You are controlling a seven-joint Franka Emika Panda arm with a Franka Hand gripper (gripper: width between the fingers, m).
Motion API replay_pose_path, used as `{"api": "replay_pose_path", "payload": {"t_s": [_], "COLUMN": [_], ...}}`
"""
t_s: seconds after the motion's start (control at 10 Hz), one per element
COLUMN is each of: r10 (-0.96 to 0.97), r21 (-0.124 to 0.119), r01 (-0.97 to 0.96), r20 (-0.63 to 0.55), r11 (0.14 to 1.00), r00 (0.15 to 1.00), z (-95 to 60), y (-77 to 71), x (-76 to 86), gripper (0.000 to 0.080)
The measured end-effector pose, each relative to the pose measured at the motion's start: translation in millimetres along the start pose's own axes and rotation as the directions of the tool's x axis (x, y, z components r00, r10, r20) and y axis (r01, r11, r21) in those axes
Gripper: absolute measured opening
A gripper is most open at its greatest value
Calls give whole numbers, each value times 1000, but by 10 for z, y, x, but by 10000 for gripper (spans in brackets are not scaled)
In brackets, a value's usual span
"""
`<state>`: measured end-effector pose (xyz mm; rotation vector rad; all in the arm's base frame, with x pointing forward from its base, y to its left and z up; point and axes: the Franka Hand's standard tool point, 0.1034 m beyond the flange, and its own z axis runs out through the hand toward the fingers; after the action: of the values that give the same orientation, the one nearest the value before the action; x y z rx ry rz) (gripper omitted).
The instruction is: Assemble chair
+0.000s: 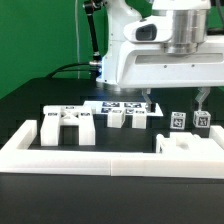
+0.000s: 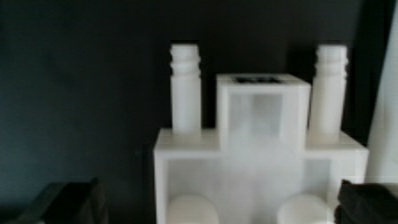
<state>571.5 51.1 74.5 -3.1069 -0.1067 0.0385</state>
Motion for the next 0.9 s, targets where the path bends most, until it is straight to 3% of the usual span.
{"api": "replay_pose_path", "payload": {"t_s": [0.1,0.5,0.7,0.9], "r10": [2,-1,11,12], "r21": [-2,-2,11,21], "r01": [-2,1,-11,-12], "r20": [-1,-5,4,19], "r11": [1000,1000,1000,1000], "r00": [1000,1000,1000,1000], "z": [38,30,27,33], "y": [16,6,113,270], "x": [-84,-62,-370,-535], "gripper": [649,649,649,649]}}
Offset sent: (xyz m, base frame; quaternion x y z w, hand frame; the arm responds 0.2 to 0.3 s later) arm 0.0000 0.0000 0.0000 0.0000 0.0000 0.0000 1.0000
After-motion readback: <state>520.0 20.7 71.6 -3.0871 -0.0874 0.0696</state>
